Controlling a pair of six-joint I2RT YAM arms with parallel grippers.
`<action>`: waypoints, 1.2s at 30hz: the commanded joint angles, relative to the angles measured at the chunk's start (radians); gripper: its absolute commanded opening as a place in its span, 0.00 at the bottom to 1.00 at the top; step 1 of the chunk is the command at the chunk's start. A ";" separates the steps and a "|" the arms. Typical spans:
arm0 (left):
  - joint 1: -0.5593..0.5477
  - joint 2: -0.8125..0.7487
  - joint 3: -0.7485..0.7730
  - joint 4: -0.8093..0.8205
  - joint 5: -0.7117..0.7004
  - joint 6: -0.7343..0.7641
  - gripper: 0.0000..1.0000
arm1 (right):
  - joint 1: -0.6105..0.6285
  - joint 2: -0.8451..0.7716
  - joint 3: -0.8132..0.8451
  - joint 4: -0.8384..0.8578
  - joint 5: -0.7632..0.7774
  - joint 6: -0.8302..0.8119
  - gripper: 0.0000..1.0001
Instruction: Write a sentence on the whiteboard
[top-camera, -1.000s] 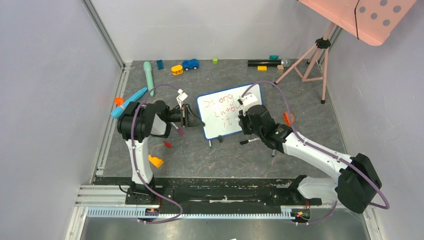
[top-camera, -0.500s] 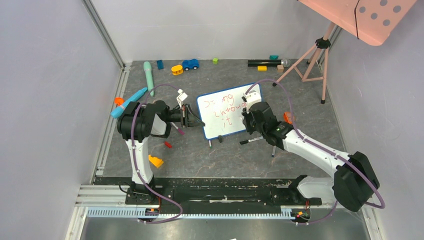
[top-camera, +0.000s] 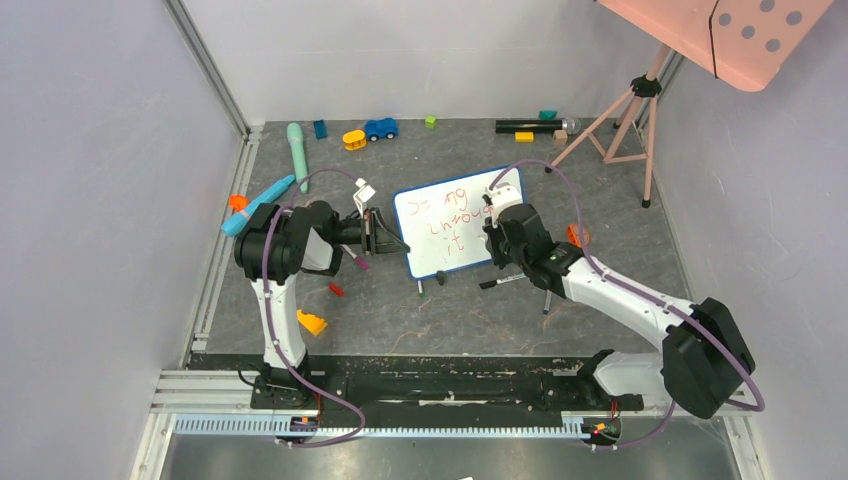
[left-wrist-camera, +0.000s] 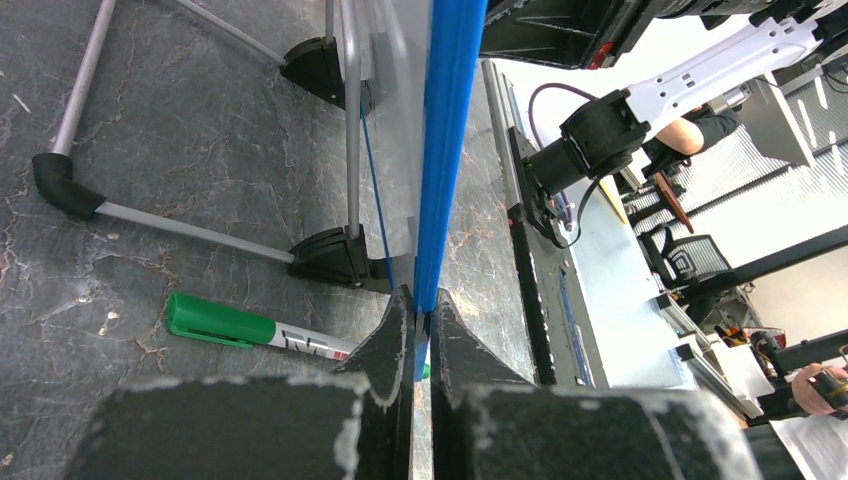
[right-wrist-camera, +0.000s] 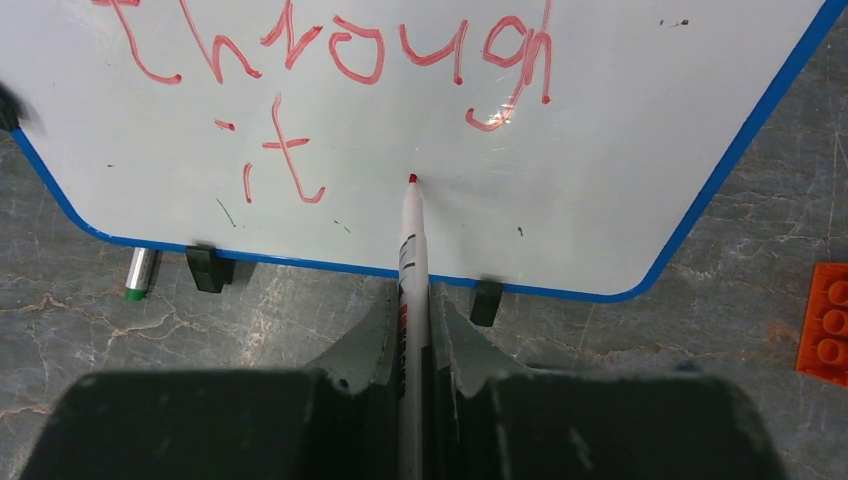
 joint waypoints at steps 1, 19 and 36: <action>-0.017 -0.001 0.009 0.080 0.053 -0.015 0.02 | -0.007 0.023 0.015 0.023 0.003 -0.014 0.00; -0.017 -0.002 0.008 0.080 0.053 -0.015 0.02 | -0.010 0.024 -0.015 0.058 -0.071 -0.001 0.00; -0.017 -0.001 0.009 0.080 0.053 -0.015 0.02 | -0.013 0.016 -0.014 0.022 0.003 -0.003 0.00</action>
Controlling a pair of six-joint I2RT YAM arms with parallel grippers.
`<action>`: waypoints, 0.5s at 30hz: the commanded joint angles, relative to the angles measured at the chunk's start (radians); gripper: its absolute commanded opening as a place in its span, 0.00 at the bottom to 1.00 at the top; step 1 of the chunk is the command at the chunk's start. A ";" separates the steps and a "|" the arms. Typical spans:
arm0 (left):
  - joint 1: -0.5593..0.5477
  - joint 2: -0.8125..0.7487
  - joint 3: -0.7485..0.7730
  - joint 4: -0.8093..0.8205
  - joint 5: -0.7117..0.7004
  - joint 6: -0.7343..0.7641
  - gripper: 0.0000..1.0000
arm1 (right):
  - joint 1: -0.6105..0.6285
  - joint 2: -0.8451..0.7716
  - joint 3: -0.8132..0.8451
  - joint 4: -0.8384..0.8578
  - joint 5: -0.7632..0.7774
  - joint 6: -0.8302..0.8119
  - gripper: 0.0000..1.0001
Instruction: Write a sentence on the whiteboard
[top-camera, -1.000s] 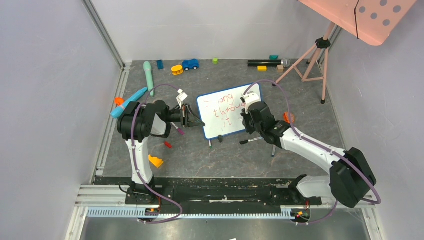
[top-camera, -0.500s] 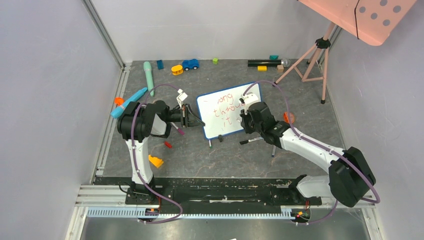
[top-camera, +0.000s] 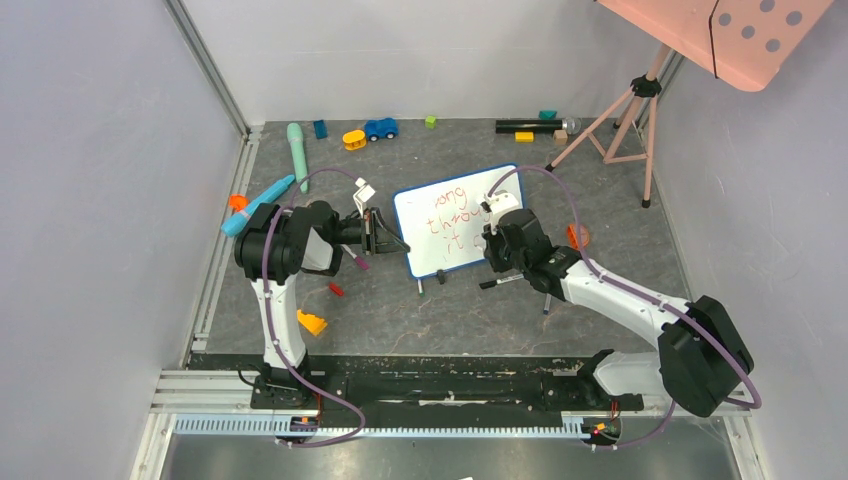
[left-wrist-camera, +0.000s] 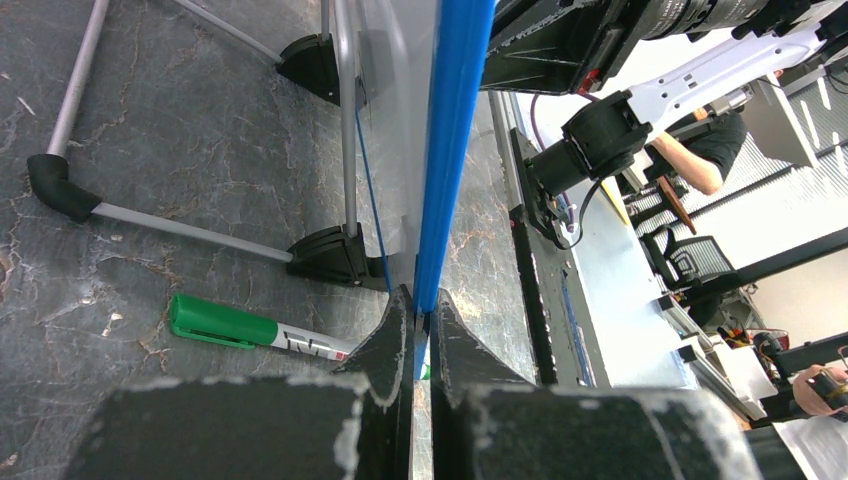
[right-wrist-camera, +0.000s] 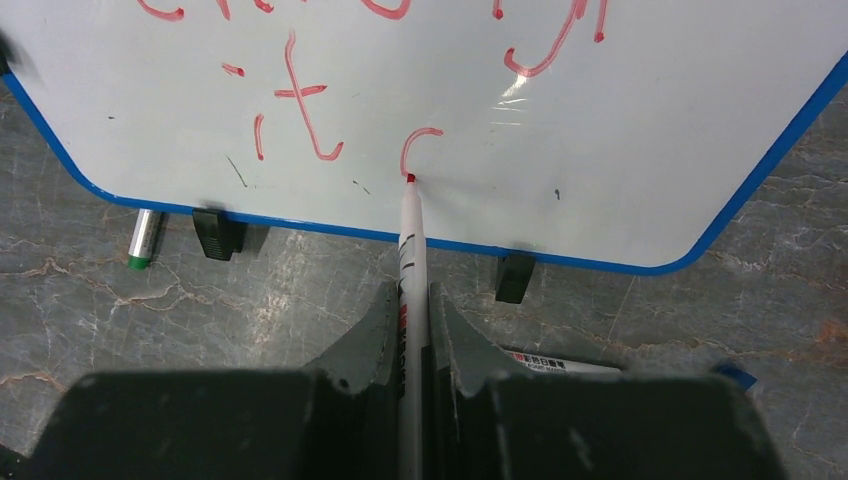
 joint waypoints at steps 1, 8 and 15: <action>-0.018 -0.001 0.009 0.077 0.057 -0.015 0.02 | -0.009 0.006 0.040 -0.002 0.067 -0.010 0.00; -0.017 -0.003 0.009 0.077 0.057 -0.015 0.02 | -0.012 0.032 0.086 -0.002 0.071 -0.024 0.00; -0.017 -0.002 0.009 0.077 0.059 -0.015 0.02 | -0.018 0.043 0.115 -0.002 0.077 -0.035 0.00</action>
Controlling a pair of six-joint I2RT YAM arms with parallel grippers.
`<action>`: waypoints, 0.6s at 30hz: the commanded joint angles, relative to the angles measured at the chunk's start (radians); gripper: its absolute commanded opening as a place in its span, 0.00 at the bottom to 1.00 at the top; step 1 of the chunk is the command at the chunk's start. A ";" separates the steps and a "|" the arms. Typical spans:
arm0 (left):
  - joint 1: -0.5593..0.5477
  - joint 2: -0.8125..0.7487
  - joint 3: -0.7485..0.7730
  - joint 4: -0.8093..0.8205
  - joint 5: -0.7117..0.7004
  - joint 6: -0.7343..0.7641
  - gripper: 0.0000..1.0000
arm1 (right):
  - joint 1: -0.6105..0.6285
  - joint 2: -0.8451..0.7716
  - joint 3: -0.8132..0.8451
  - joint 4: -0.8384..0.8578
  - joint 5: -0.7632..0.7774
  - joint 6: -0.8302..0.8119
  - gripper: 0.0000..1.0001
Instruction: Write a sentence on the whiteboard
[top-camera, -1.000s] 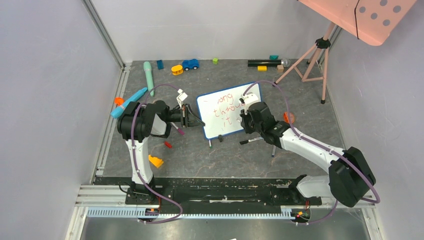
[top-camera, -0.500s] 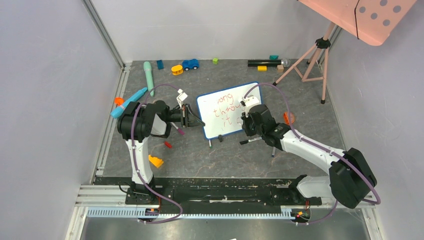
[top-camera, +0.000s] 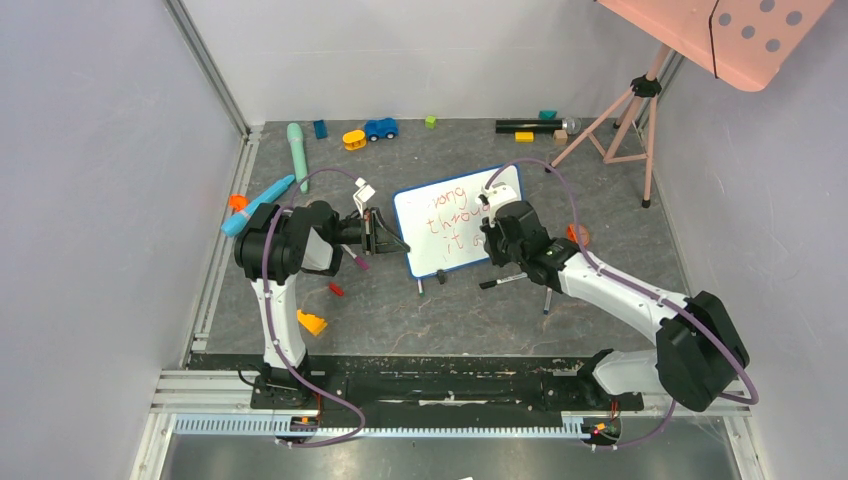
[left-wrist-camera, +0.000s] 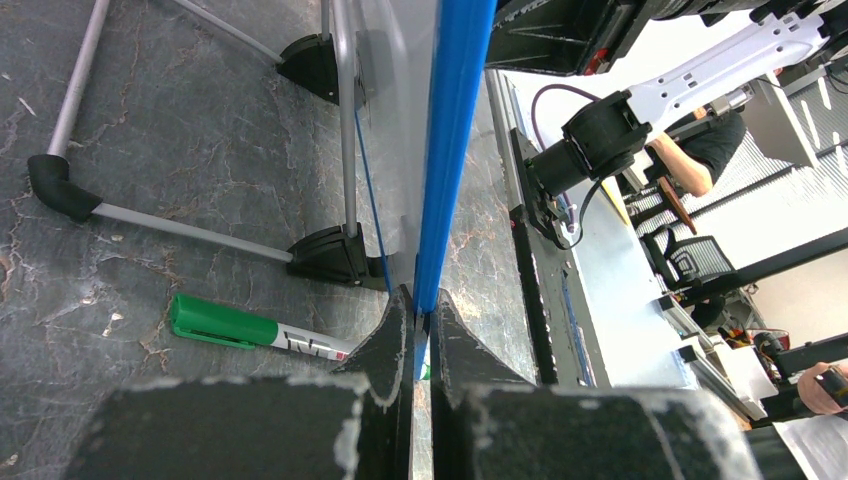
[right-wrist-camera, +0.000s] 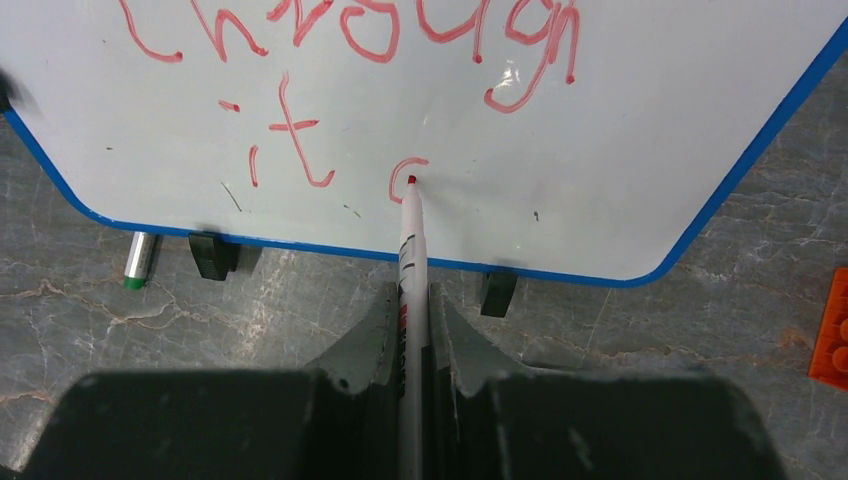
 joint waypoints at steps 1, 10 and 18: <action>-0.017 -0.002 0.009 0.077 0.058 -0.015 0.02 | -0.016 0.012 0.050 0.047 0.048 -0.022 0.00; -0.017 0.000 0.011 0.077 0.058 -0.016 0.02 | -0.017 0.007 0.033 0.048 0.042 -0.016 0.00; -0.017 -0.002 0.011 0.077 0.059 -0.017 0.02 | -0.018 -0.026 -0.052 0.058 0.024 0.007 0.00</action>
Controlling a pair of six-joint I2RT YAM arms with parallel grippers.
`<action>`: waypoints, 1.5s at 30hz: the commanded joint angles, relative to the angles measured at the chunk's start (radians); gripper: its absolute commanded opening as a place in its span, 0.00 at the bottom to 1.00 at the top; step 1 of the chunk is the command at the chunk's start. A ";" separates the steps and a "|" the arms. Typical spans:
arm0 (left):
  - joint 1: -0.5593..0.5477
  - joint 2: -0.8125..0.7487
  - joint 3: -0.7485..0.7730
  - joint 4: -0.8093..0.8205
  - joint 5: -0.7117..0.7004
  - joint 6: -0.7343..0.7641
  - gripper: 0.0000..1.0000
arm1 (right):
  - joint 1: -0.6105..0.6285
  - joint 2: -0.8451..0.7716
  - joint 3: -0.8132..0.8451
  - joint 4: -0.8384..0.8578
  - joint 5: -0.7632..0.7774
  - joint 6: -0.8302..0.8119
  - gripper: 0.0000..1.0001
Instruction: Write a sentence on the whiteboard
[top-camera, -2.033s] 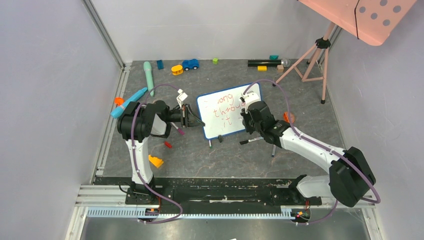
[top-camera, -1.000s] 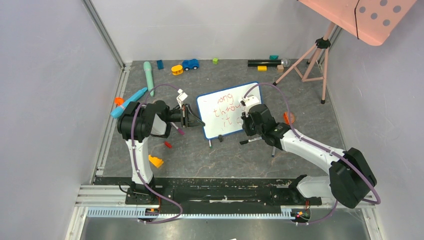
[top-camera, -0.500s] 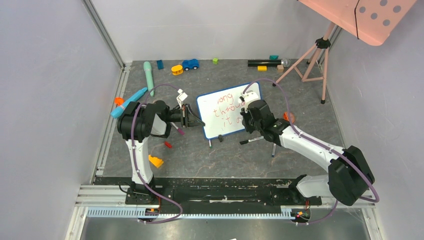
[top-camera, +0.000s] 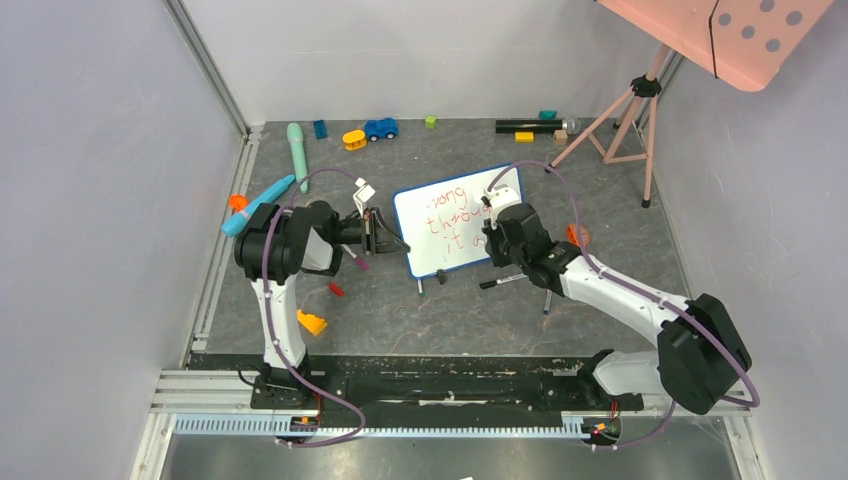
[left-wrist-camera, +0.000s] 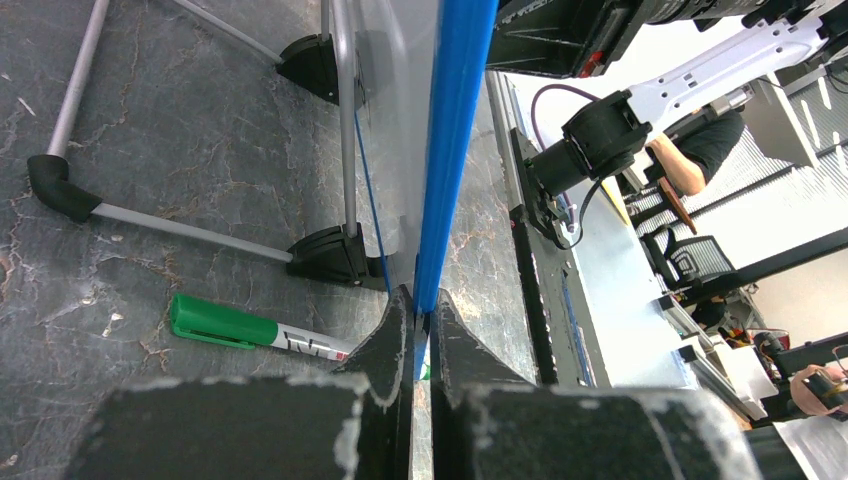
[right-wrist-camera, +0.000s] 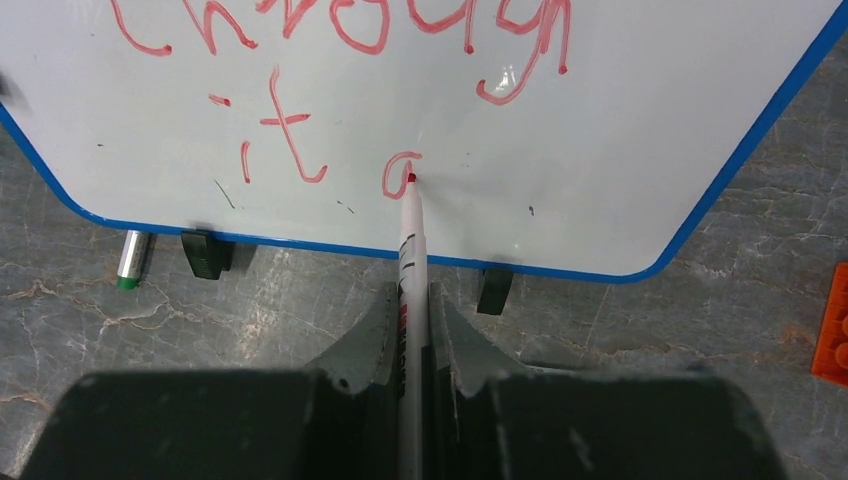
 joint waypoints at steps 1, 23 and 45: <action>-0.017 -0.001 0.011 0.077 0.059 -0.018 0.02 | -0.012 -0.023 -0.043 0.030 0.021 0.011 0.00; -0.017 -0.004 0.009 0.077 0.061 -0.016 0.02 | -0.016 -0.065 0.062 0.003 0.034 -0.020 0.00; -0.017 -0.006 0.006 0.077 0.057 -0.015 0.02 | -0.026 -0.027 -0.031 0.042 0.010 0.003 0.00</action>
